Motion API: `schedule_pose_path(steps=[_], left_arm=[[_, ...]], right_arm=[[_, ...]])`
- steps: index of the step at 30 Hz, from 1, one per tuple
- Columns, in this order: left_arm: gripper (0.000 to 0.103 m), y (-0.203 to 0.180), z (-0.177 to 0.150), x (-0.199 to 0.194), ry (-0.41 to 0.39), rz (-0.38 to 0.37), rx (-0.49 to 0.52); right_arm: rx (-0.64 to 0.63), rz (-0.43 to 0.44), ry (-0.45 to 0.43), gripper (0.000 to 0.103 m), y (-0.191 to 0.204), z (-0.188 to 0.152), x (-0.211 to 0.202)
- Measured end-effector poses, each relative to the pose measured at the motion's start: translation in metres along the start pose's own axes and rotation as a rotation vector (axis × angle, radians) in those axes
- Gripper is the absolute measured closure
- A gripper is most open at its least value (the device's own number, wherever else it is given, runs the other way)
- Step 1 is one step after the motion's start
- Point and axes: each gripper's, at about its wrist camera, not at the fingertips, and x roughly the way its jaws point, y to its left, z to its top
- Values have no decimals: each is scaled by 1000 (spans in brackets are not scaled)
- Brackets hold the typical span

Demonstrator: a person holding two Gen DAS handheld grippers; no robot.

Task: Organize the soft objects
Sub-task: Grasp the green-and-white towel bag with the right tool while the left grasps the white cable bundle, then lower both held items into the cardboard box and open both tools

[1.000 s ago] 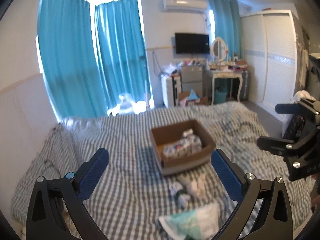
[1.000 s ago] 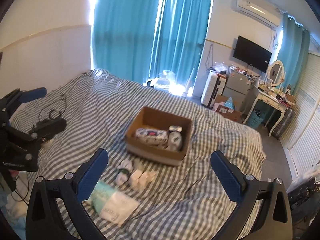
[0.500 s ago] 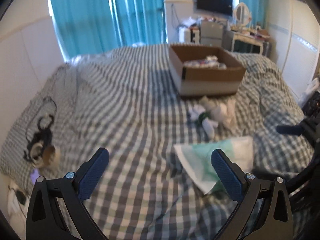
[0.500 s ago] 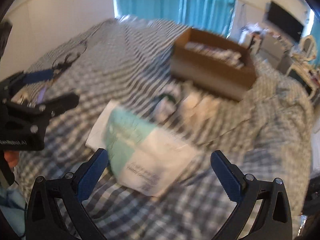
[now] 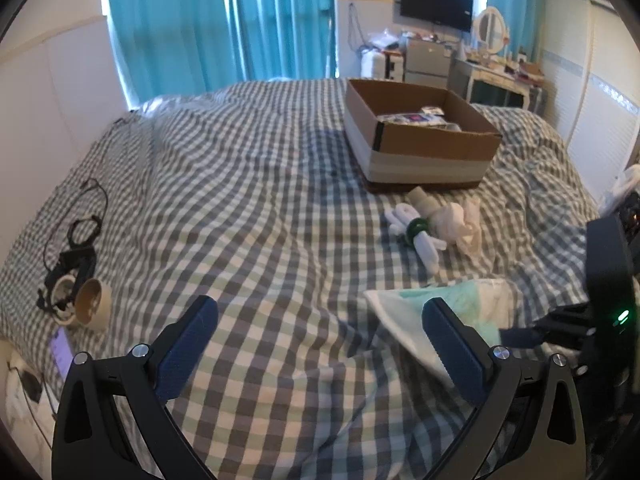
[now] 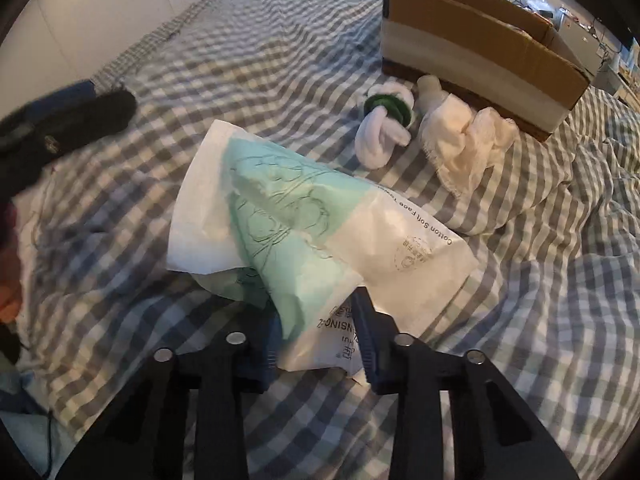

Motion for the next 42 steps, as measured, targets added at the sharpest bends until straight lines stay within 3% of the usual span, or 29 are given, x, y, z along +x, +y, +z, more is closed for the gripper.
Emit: schedule_pose_path(steps=[3,10,17,23,25,31,35,42], left_arm=[[0,-6,7,-1,-15,-5,14],[0,-33,26,20,-12,-20,51],[1,-59,43,78,101,-101,20],[8,-73,52,125,168,-87,22],[30,-74,56,142,187,-67,34],[65,-73,56,172,268,-174,17],[77,-74,50,169,273,-209,29],[78,-64,59,132,205,-202,41]], right_arm=[[7,-44,-57,83,-12,2,-23],[118,-169,-182,84,-72,10,-70],[146,-297,-231,84,-114,28,-91],[162,-331,-216,84,-139,44,-74],[175,-315,-213,84,-147,48,-66],[173,-297,-195,84,-157,55,-45],[184,-286,-189,84,-163,56,-40],[183,-307,-219,84,-159,55,-58]])
